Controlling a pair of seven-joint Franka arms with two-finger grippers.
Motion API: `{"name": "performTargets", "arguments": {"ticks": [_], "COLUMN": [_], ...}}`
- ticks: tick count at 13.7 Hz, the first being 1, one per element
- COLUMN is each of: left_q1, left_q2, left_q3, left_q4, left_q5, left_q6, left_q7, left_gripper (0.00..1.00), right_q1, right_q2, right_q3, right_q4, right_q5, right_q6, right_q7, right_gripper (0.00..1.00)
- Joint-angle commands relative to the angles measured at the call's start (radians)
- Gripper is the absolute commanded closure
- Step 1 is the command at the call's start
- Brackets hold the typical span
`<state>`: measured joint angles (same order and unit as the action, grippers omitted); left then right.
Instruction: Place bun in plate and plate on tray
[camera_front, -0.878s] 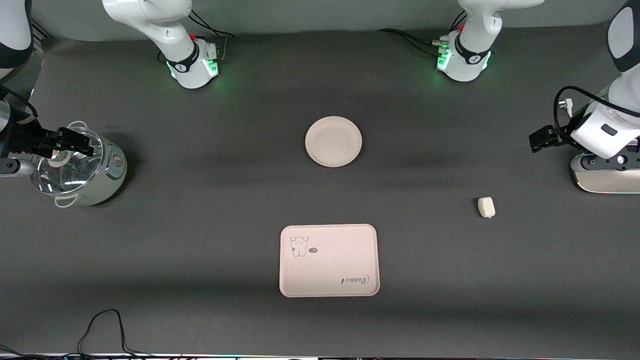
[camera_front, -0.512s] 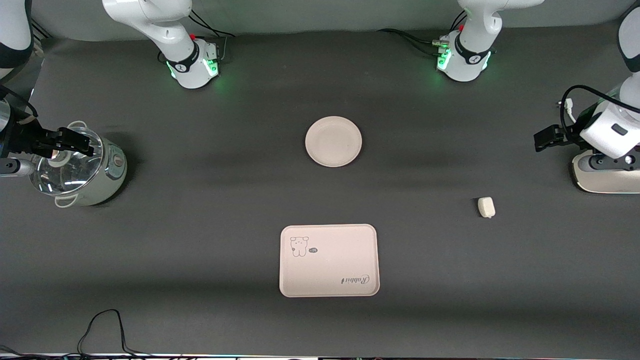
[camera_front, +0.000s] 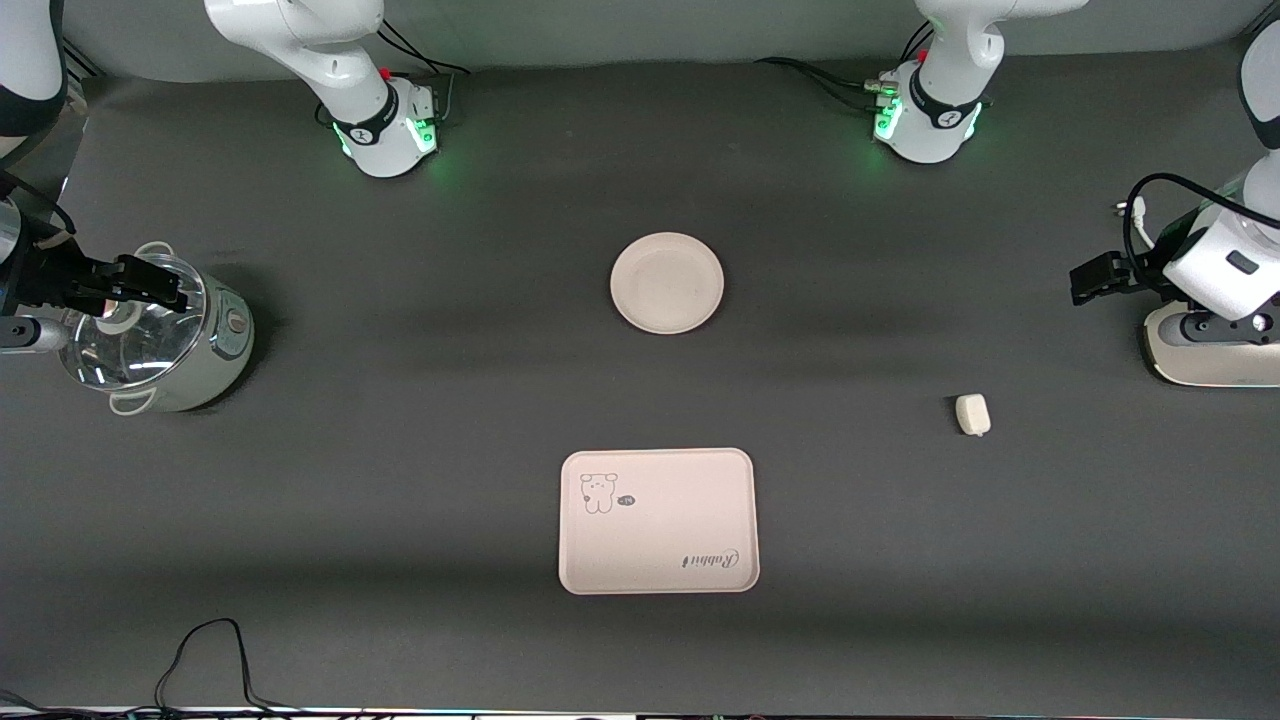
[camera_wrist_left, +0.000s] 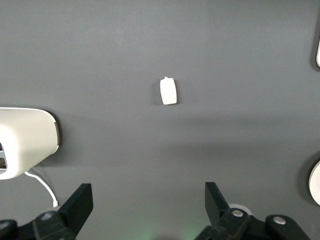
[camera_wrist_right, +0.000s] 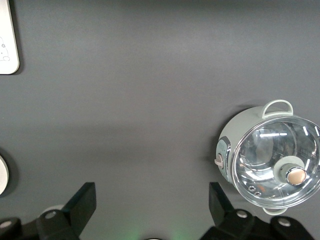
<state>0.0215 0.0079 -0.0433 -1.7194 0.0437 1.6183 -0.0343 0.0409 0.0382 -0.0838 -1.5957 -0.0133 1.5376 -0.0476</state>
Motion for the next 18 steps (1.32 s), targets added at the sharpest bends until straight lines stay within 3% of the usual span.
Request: {"name": "performTargets", "arguments": {"ticks": [1, 7, 12, 18], "left_q1": [0.002, 0.001, 0.003, 0.005], "left_q2": [0.058, 0.136, 0.256, 0.27], "left_q3": [-0.001, -0.001, 0.0, 0.002], "left_q4": [0.099, 0.239, 0.412, 0.429], "left_q5": [-0.002, 0.011, 0.042, 0.044], "left_q6": [-0.023, -0.09, -0.167, -0.173], "left_q7": [0.016, 0.017, 0.094, 0.111], "left_gripper": [0.0, 0.0, 0.0, 0.0], "right_q1": [0.001, 0.001, 0.001, 0.001], "right_q2": [-0.017, -0.017, -0.017, -0.017], "right_q3": [-0.004, -0.004, -0.004, -0.004], "right_q4": [-0.012, -0.012, -0.013, -0.013], "right_q5": [0.01, 0.01, 0.01, 0.01], "right_q6": [-0.001, -0.001, -0.001, -0.001], "right_q7": [-0.021, -0.021, -0.021, -0.021], "right_gripper": [0.0, 0.0, 0.0, 0.0]}}
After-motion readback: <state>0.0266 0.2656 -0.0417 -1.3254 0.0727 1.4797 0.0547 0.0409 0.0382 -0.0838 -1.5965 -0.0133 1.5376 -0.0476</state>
